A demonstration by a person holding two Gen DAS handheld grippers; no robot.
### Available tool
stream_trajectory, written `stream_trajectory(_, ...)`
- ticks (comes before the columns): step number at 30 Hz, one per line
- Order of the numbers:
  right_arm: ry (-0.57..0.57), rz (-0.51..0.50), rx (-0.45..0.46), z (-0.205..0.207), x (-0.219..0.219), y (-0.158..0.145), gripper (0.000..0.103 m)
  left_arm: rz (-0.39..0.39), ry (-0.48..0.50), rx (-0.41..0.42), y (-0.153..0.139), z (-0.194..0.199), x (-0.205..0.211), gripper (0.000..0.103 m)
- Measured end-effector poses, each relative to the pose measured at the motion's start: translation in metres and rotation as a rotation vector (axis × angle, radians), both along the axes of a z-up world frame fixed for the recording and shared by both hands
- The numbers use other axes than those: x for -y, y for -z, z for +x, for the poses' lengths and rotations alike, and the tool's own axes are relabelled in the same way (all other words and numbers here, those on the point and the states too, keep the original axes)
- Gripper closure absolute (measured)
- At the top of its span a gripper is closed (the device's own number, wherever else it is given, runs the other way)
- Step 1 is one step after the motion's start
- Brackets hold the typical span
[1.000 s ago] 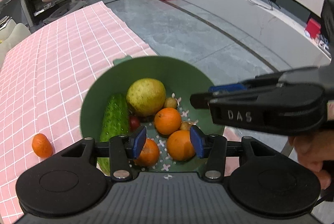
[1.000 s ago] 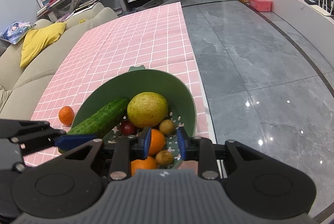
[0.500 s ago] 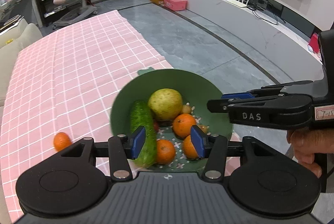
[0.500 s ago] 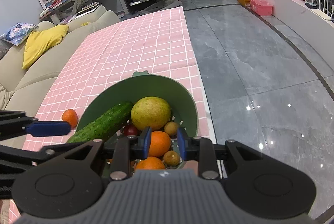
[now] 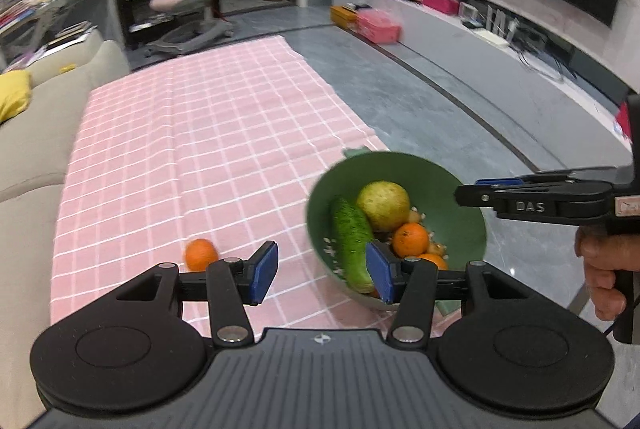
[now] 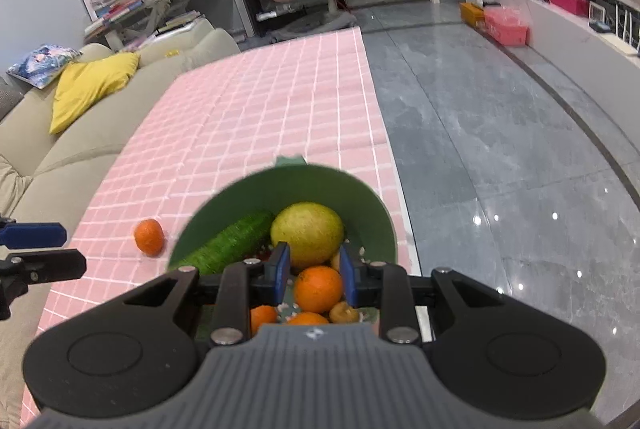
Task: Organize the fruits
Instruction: 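Withdraw both tools from the colander toward the last orange and kiwi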
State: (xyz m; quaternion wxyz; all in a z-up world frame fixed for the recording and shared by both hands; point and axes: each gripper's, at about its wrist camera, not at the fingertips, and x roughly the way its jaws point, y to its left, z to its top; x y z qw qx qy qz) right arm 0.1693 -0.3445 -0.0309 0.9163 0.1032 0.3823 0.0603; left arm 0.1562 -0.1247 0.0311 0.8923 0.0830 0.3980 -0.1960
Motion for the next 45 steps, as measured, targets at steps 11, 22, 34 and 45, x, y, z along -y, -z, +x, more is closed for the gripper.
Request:
stream_trajectory(11,-0.105,0.007,0.091,-0.036,-0.044,-0.040,0.079,0.031,-0.138,0.107,-0.018,-0.062,-0.055,0.030)
stream_trajectory(22,-0.289,-0.088,0.064,-0.091,-0.134,-0.020,0.070,-0.049,-0.285,0.009,0.007,-0.085,-0.145,0.030)
stream_trajectory(34,-0.215,-0.136,-0.090,-0.096,-0.150,0.056,0.069,-0.063,-0.267,-0.034,0.067,-0.051,-0.178,0.030)
stream_trajectory(45,-0.177,-0.084,-0.122,-0.069,-0.149,0.077,0.069,-0.080,-0.140,-0.054,0.099,0.007,-0.139,0.030)
